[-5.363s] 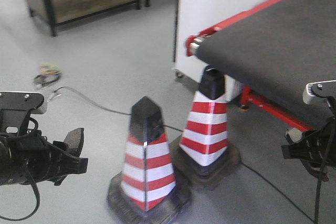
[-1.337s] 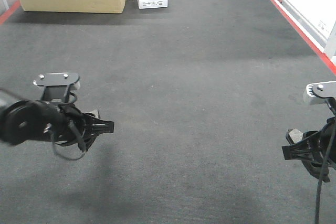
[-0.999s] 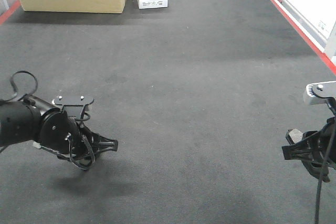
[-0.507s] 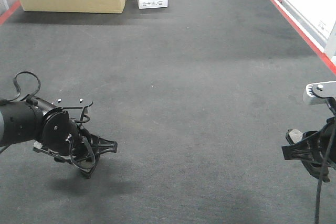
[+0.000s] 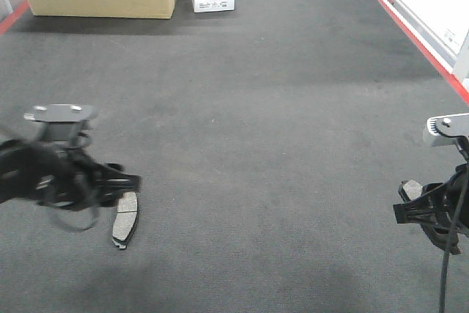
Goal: Move and align brake pads A on conveyor
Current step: 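Open the left gripper to release the brake pad and lift away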
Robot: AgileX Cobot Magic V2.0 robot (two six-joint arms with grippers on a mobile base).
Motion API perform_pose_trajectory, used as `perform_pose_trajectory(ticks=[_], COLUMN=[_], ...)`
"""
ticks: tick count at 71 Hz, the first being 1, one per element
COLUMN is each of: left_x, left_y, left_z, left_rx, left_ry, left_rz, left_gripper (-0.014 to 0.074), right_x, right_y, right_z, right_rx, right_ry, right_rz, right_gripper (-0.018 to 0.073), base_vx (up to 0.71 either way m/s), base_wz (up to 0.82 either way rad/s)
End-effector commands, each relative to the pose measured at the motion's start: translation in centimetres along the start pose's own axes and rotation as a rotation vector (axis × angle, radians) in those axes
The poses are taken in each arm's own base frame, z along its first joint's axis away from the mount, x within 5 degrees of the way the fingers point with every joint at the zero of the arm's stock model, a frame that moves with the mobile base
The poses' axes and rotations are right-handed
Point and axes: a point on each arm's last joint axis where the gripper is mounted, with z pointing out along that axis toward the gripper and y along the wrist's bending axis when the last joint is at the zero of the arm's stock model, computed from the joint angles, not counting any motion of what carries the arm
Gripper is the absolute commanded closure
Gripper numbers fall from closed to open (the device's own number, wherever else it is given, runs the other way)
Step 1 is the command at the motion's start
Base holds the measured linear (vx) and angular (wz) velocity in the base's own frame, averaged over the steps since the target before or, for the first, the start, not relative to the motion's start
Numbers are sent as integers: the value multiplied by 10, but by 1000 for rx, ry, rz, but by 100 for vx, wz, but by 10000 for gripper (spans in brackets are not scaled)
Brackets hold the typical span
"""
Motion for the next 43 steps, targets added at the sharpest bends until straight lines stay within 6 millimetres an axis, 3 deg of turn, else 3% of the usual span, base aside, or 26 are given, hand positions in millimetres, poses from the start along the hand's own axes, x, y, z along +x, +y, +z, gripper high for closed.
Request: perform_pose_trajectory(ticks=[1, 12, 29, 43], left_x=[3, 30, 66, 73], left_y=[5, 17, 30, 34], left_z=[-36, -65, -79, -86], left_rx=[40, 58, 66, 72], left_ry=[-126, -182, -209, -229], left_rz=[-2, -8, -11, -15], left_gripper=[213, 371, 599, 604], right_x=[-13, -13, -13, -13], right_y=[-1, -1, -1, -1], right_z=[-13, -13, -13, -13], right_rx=[4, 4, 4, 4], right_ry=[-113, -113, -113, -113], right_rz=[-13, -13, -13, -13], right_gripper=[487, 487, 487, 487], base_vx=[0, 0, 0, 0], base_wz=[0, 0, 0, 0])
